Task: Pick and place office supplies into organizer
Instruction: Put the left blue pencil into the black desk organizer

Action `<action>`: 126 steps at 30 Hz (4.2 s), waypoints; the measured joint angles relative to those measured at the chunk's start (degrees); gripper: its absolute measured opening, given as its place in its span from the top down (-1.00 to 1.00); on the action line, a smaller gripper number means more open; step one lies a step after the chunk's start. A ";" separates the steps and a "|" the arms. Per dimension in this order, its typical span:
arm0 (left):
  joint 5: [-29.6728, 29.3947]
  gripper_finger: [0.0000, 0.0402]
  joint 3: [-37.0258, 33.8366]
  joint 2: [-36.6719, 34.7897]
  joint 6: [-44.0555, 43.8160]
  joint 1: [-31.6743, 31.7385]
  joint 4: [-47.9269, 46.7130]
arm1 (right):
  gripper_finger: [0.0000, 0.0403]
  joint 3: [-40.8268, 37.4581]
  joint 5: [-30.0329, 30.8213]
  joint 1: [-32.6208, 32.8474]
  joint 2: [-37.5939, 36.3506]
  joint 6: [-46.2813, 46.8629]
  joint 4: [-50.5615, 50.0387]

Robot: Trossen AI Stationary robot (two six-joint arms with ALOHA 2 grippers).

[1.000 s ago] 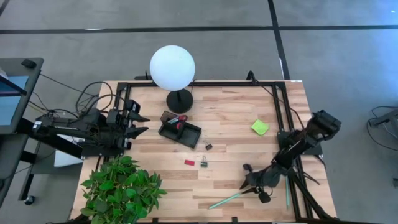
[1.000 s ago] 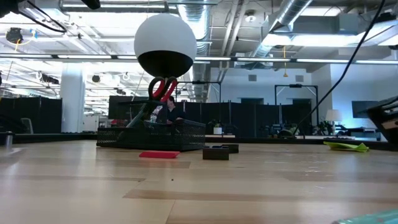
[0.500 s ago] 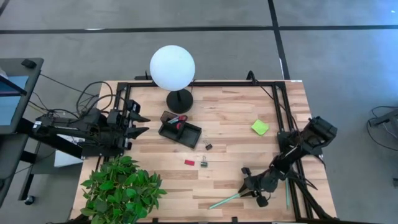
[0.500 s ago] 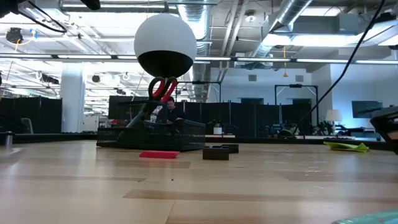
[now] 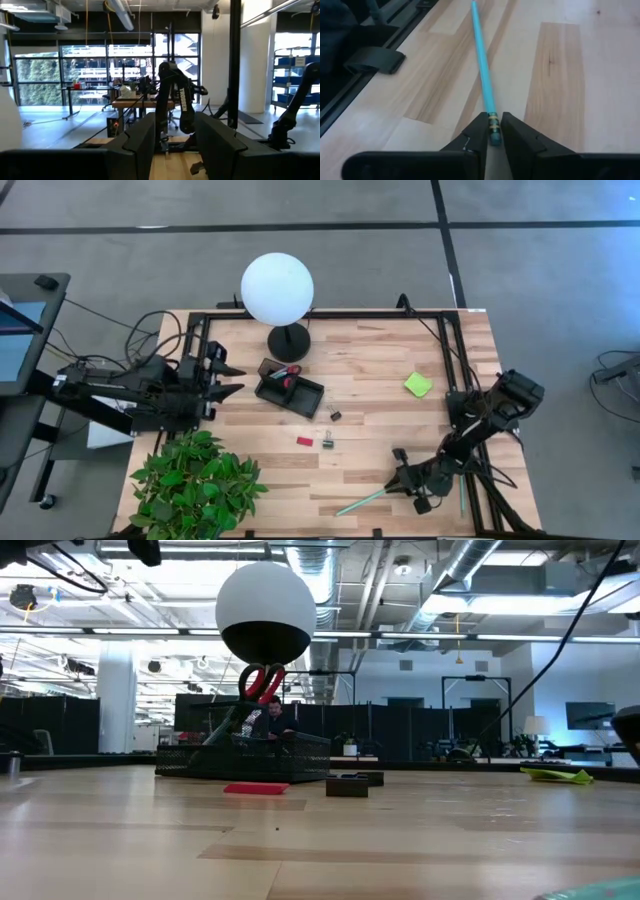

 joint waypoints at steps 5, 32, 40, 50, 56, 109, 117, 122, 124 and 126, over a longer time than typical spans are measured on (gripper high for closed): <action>-0.05 0.34 -0.02 0.00 -0.20 0.00 -0.73 | 0.72 1.53 1.11 -1.32 3.28 -0.07 2.31; -0.11 0.34 -0.01 0.00 -0.55 -0.01 -0.75 | 0.94 2.82 -5.32 -5.68 5.40 -3.06 7.79; -0.12 0.34 -0.01 0.00 -1.26 0.00 -0.66 | 0.98 2.49 5.98 -11.94 -1.49 -11.97 6.12; -0.12 0.34 0.00 0.00 -3.95 -0.01 -1.47 | 1.00 11.75 5.43 -27.96 -9.73 -23.42 -3.54; 0.08 0.34 0.00 -0.02 -5.71 -0.01 -6.87 | 0.96 17.58 -6.76 -29.29 -11.69 -21.94 -15.32; 0.65 0.34 -0.04 0.12 -9.05 -0.03 -12.97 | 0.66 18.32 28.13 -6.01 21.49 12.00 1.17; 0.43 0.34 -0.04 0.11 -9.05 -0.03 -13.48 | 0.66 18.05 27.05 -8.26 20.54 13.10 0.30; 0.43 0.34 -0.07 0.12 -9.13 -0.03 -13.84 | 0.67 18.05 27.18 -9.28 20.55 13.08 0.26; 0.45 0.34 -0.07 0.13 -9.55 -0.03 -13.84 | 0.68 18.05 27.24 -9.28 20.55 13.03 0.30; 0.45 0.34 -0.07 0.13 -9.73 -0.03 -13.84 | 0.71 18.05 27.26 -9.28 20.55 13.03 0.27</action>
